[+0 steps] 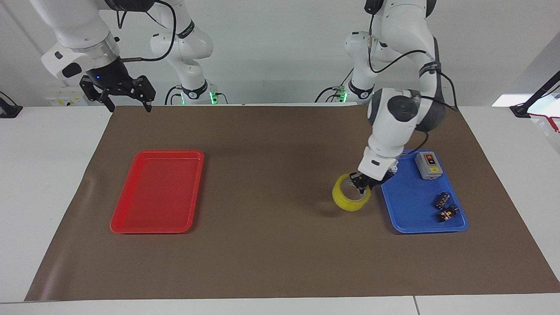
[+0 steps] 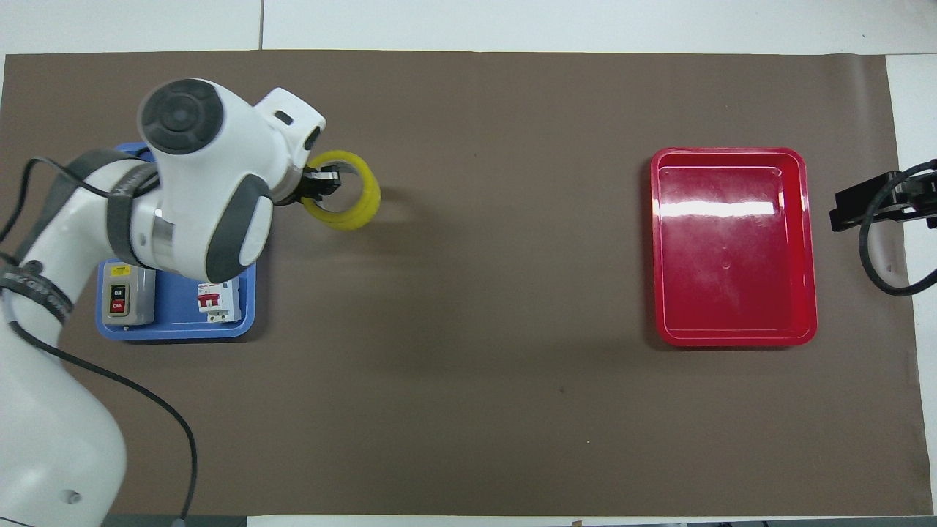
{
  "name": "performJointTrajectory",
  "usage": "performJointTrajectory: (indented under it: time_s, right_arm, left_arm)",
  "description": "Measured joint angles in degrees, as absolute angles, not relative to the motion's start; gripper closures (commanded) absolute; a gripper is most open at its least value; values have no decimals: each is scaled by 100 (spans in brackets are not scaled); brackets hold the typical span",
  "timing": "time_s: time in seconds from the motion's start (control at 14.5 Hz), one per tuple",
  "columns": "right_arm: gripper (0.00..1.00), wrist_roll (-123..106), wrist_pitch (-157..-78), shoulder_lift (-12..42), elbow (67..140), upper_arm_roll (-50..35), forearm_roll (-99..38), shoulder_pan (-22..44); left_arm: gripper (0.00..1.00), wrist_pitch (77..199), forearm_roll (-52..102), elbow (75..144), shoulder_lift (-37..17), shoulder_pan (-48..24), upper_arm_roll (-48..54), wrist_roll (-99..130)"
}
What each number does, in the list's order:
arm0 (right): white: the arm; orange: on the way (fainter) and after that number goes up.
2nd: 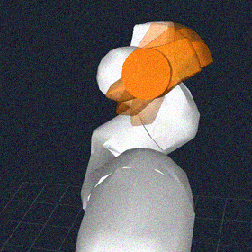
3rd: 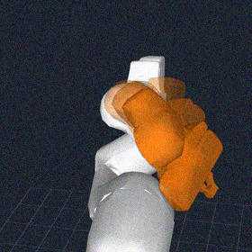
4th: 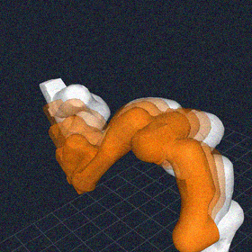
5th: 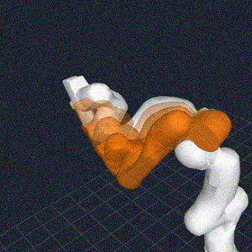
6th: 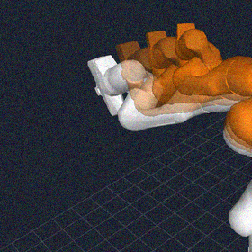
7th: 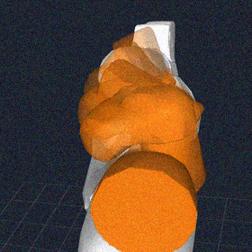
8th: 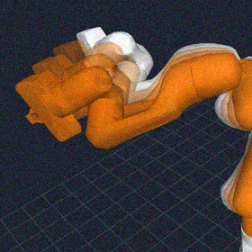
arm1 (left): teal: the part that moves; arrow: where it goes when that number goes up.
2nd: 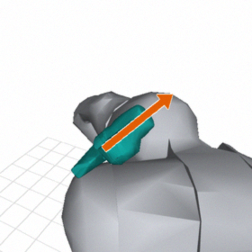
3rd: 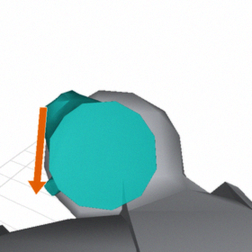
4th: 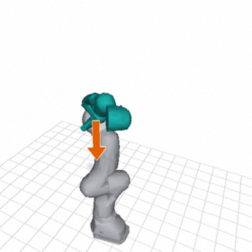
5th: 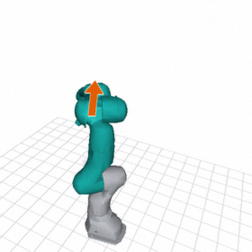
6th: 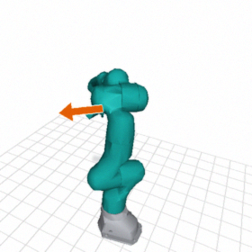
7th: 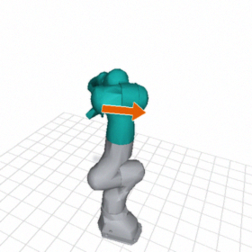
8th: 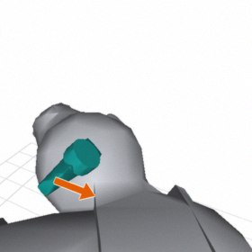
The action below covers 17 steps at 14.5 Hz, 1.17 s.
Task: Place and move tape with both arms
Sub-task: 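Lift the yellow tape with the left gripper toward the table center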
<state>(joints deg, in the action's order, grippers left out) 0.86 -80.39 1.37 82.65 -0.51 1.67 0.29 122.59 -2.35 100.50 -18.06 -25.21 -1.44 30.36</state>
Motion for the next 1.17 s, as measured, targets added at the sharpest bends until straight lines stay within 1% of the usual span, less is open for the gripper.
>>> performJointTrajectory:
  time_s: [0.21, 0.41, 0.62, 0.89, 0.96, 1.03, 1.17]
  right_arm:
    - [0, 86, -8039, 137, 8265, -51, 167, 29]
    - [0, 86, -8039, 137, 8265, -51, 167, 29]
    - [0, 86, -8039, 137, 8265, -51, 167, 29]
    - [0, 86, -8039, 137, 8265, -51, 167, 29]
    - [0, 86, -8039, 137, 8265, -51, 167, 29]
    - [0, 86, -8039, 137, 8265, -51, 167, 29]
    - [0, 86, -8039, 137, 8265, -51, 167, 29]
  left_arm:
    - [100, 12451, -470, 10065, -2026, -3331, -140, 4121]
    - [100, 12593, -695, 10068, -2267, -3914, -140, 4718]
    - [100, 12714, -708, 10081, -2378, -4166, -143, 4783]
    - [100, 12743, -713, 10206, -2414, -4283, -140, 4783]
    - [78, 12759, -715, 10223, -2412, -4302, -144, 4783]
    - [53, 12764, -717, 10223, -2412, -4317, -143, 4783]
    - [14, 12776, -718, 10223, -2409, -4323, -147, 4782]
